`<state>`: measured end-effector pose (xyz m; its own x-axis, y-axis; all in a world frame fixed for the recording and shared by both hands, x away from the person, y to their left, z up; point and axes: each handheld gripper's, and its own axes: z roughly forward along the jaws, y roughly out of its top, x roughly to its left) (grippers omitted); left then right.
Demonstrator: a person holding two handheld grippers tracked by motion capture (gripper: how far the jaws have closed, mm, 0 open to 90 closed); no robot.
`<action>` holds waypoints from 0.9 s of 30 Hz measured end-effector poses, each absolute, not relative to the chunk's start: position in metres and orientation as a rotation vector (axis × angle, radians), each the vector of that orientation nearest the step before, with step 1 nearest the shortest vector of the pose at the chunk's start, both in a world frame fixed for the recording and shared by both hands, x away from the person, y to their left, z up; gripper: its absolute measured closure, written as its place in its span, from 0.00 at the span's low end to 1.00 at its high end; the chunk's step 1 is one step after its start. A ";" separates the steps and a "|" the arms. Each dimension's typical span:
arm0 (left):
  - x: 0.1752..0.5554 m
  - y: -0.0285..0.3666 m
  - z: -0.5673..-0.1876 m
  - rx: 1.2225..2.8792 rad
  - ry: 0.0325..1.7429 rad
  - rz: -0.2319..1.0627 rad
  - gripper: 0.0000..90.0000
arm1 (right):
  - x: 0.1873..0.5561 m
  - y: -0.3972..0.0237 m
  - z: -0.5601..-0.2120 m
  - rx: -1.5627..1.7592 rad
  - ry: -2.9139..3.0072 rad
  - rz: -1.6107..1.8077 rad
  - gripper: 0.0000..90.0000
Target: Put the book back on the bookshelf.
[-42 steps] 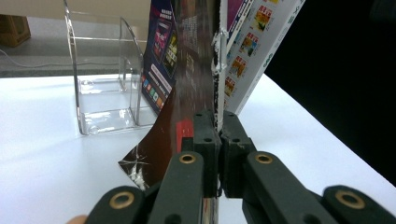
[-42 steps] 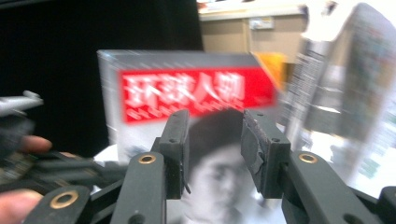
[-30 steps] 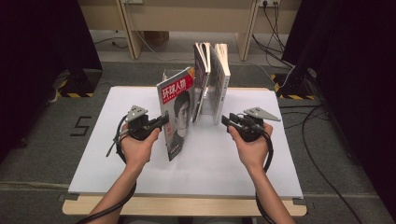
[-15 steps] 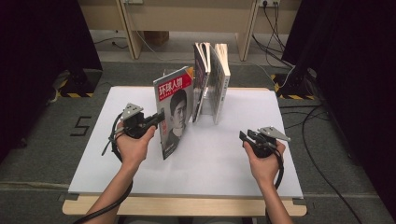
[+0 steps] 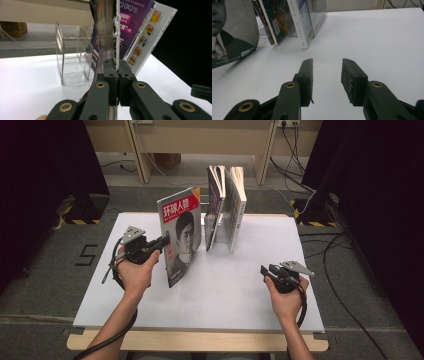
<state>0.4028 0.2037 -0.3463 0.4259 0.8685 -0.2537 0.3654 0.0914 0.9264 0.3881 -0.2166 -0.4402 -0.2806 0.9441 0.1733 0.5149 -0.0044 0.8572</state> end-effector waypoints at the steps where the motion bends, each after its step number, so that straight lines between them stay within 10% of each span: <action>1: 0.403 0.205 -0.345 1.498 1.148 0.537 0.97 | 0.388 -0.217 -0.441 1.505 1.815 1.227 0.69; 27: 0.419 0.220 -0.329 1.460 1.174 0.591 0.97 | 0.390 -0.220 -0.445 1.531 1.817 1.222 0.69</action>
